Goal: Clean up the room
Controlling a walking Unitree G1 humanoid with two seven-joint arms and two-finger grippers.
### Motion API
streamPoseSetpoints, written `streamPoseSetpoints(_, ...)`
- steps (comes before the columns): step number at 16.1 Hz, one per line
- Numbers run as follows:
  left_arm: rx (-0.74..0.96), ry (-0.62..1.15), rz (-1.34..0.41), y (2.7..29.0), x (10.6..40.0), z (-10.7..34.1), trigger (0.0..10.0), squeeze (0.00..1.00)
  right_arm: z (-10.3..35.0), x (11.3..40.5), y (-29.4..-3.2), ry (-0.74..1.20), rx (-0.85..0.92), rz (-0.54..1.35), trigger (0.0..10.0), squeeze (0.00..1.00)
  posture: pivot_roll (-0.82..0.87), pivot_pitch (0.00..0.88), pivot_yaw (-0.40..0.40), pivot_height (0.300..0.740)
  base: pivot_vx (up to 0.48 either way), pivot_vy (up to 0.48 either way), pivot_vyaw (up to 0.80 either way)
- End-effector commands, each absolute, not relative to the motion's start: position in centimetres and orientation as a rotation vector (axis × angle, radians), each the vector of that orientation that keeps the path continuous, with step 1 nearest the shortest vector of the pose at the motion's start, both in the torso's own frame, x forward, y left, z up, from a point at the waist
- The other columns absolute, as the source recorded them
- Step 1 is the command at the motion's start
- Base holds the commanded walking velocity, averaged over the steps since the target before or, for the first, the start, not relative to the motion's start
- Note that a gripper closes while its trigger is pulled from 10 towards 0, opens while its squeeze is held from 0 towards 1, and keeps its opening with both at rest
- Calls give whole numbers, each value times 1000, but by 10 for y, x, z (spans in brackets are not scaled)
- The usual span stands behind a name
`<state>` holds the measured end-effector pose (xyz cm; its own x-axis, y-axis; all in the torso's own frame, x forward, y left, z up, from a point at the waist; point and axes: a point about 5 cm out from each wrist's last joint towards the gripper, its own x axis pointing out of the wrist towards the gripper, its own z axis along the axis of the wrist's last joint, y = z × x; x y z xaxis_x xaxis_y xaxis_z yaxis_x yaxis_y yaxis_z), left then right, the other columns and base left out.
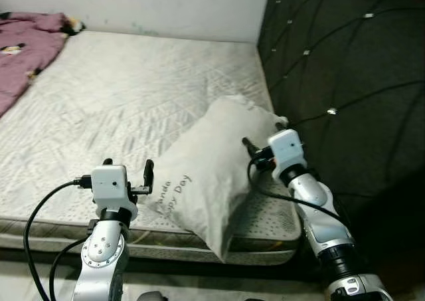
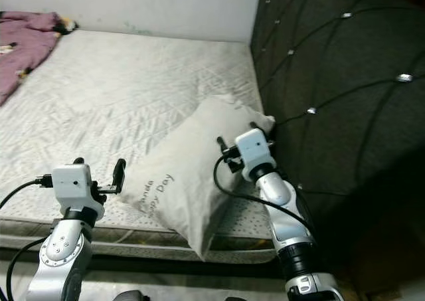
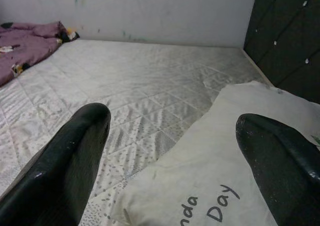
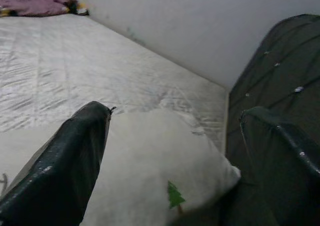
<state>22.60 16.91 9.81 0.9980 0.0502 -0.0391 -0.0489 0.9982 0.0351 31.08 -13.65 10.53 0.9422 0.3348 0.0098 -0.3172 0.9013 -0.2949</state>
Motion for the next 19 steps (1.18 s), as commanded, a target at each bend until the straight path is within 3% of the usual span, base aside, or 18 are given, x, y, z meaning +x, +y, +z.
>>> streamPoseSetpoints(1, 54, 55, 59, 173, 224, 96, 10000, 0, 110, 312, -130, -80, -292, 358, 10000, 0, 22, 0, -60, 740, 0, 0, 0)
streamPoseSetpoints(5, 67, 35, 124, 181, 213, 102, 10000, 0, 109, 310, -133, -35, -192, 328, 10000, 0, 31, 0, -63, 740, 0, 0, 0)
streamPoseSetpoints(7, 76, 37, 166, 186, 204, 104, 10000, 0, 107, 300, -136, 9, -109, 318, 10000, 0, 37, 0, -67, 740, 0, 0, 0)
streamPoseSetpoints(11, 81, 76, 243, 203, 175, 102, 10000, 0, 101, 268, -154, 65, -121, 276, 10000, 0, 37, 0, -71, 740, 0, 0, 0)
streamPoseSetpoints(13, 84, 88, 241, 203, 173, 100, 10000, 0, 97, 265, -165, 107, -84, 224, 10000, 0, 32, 0, -67, 740, 0, 0, 0)
streamPoseSetpoints(19, 91, 89, 201, 199, 178, 101, 10000, 0, 102, 264, -159, 119, -88, 246, 10000, 0, 26, 0, -62, 740, 0, 0, 0)
